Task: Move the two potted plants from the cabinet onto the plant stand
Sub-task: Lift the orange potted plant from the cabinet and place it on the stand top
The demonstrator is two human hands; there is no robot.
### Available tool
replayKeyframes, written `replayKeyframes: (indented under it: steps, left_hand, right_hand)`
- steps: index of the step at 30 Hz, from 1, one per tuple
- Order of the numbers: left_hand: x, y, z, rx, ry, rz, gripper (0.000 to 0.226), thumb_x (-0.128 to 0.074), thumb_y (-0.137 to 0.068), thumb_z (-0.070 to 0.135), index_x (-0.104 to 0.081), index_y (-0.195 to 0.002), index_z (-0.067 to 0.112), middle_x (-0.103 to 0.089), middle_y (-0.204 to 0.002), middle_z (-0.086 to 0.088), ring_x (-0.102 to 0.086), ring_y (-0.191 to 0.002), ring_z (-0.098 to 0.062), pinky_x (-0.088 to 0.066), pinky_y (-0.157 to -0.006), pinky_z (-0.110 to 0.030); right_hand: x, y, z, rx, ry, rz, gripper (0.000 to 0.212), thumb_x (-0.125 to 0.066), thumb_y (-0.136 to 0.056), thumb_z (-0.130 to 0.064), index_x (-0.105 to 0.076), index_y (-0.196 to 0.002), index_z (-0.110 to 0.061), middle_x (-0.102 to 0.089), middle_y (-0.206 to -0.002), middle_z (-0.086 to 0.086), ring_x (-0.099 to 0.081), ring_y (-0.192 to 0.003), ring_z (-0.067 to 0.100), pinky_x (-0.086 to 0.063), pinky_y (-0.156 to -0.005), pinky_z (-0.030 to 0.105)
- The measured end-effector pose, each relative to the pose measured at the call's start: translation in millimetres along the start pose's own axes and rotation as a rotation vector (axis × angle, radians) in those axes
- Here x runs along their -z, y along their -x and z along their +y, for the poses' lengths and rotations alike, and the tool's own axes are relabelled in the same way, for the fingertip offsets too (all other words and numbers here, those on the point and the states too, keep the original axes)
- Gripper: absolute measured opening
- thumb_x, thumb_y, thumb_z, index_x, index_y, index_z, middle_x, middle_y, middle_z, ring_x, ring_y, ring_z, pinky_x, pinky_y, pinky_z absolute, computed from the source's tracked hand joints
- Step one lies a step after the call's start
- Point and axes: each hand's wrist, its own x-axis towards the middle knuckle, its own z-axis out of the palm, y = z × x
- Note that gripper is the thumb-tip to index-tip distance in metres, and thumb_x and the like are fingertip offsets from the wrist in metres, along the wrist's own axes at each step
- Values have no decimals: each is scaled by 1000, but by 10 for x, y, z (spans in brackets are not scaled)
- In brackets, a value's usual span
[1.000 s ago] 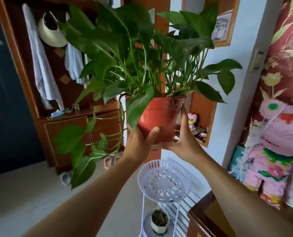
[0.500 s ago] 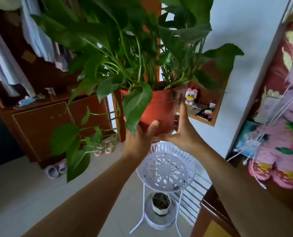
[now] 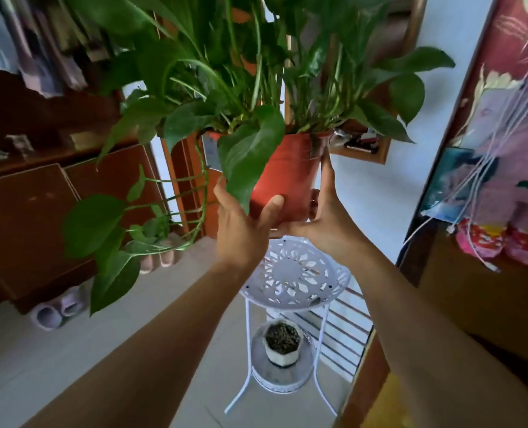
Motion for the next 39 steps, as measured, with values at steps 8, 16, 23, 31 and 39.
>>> replayKeyframes:
  steps: [8, 16, 23, 31, 39]
  left_hand:
    - [-437, 459, -793, -24, -14, 99, 82, -68, -82, 30, -17, -140, 4, -46, -139, -13, -48, -125, -27, -36, -93, -24]
    - [-808, 614, -1580, -17, -66, 120, 89, -68, -80, 38, -14, -143, 5, -46, -137, -16, -45, -124, -32, -35, -93, -28]
    - [-1027, 536, -2004, -54, -47, 70, 85, -65, -83, 36, -12, -140, 3, -47, -132, -17, -45, -123, -35, -37, -95, -31]
    - [-1155, 372, -2063, -24, -76, -20, 71, -67, -80, 39, -20, -123, 5, -51, -119, -17, -54, -113, -39, -47, -96, -46]
    - [-1252, 326, -2079, 65, -204, -92, 65, -59, -84, 44, -21, -118, 5, -53, -123, -28, -55, -109, -43, -44, -96, -50]
  right_hand:
    - [-74, 239, 974, -12, 45, -5, 139, -85, -60, -1, 16, -143, -47, -61, -108, -9, -69, -87, -4, -59, -70, 21]
    - [-176, 233, 1812, -10, 69, -10, 131, -79, -65, 3, 12, -138, -57, -46, -142, 6, -58, -118, 22, -51, -97, 45]
    - [-196, 65, 2298, 3, 120, 35, 130, -77, -64, 6, 10, -138, -55, -49, -139, 4, -58, -116, 25, -53, -93, 46]
    - [-62, -46, 2399, -16, 246, 41, 131, -75, -68, 3, 23, -138, -48, -41, -143, -2, -60, -110, 24, -56, -85, 47]
    - [-13, -92, 2395, -123, 337, -38, 128, -71, -75, 3, 33, -138, -37, -29, -148, 1, -47, -123, 25, -47, -99, 40]
